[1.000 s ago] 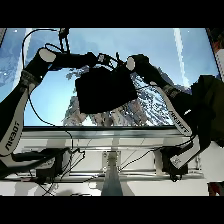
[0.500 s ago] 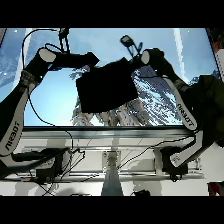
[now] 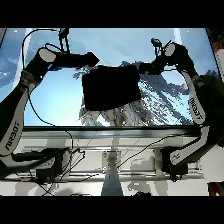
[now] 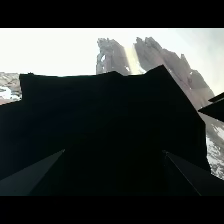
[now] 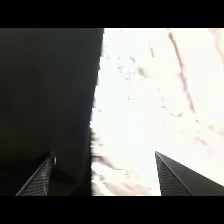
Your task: Fold the clothes and pants, and hang the long-sleeved shirts on hangers.
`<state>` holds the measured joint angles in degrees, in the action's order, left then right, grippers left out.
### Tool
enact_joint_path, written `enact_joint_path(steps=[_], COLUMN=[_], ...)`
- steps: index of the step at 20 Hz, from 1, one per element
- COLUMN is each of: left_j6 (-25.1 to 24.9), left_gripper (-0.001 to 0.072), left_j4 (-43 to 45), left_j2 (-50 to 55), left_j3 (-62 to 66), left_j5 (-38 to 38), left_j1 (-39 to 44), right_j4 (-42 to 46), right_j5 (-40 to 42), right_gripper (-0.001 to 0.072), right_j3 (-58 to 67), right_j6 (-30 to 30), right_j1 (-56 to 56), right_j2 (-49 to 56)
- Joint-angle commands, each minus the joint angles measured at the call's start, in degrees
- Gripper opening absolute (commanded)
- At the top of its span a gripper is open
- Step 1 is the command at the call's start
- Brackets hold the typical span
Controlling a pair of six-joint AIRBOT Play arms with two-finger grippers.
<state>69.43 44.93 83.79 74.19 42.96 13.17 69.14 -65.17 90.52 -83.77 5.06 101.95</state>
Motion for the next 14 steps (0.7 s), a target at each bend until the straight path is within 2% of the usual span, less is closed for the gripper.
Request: enact_joint_path(steps=[1,5,7,9,10,12,14], left_j6=[0.0,0.0,0.0,0.0,0.0,0.0,0.0], left_gripper=[0.0706,0.0706,0.0706,0.0706,0.0706,0.0706,0.0706], left_j4=[0.0,0.0,0.0,0.0,0.0,0.0,0.0], left_j2=[0.0,0.0,0.0,0.0,0.0,0.0,0.0], left_j3=[0.0,0.0,0.0,0.0,0.0,0.0,0.0], left_j5=[0.0,0.0,0.0,0.2,0.2,0.2,0.2], left_j1=[0.0,0.0,0.0,0.0,0.0,0.0,0.0], right_j4=[-8.0,-9.7,-3.4,2.8,3.1,-2.5,-12.8], right_j5=[-1.1,-5.8,-3.9,-3.0,-3.2,-3.8,-5.7], right_gripper=[0.0698,0.0699,0.0700,0.0700,0.0699,0.0697,0.0695], right_j3=[0.0,0.1,0.1,0.1,0.0,0.0,0.0], right_j6=[-1.2,-1.5,-1.8,-5.9,-7.7,-8.9,-6.2], right_j1=[-0.6,0.9,2.5,2.8,2.0,0.4,-0.9], right_j2=[0.0,2.2,2.9,3.4,3.8,5.0,7.0])
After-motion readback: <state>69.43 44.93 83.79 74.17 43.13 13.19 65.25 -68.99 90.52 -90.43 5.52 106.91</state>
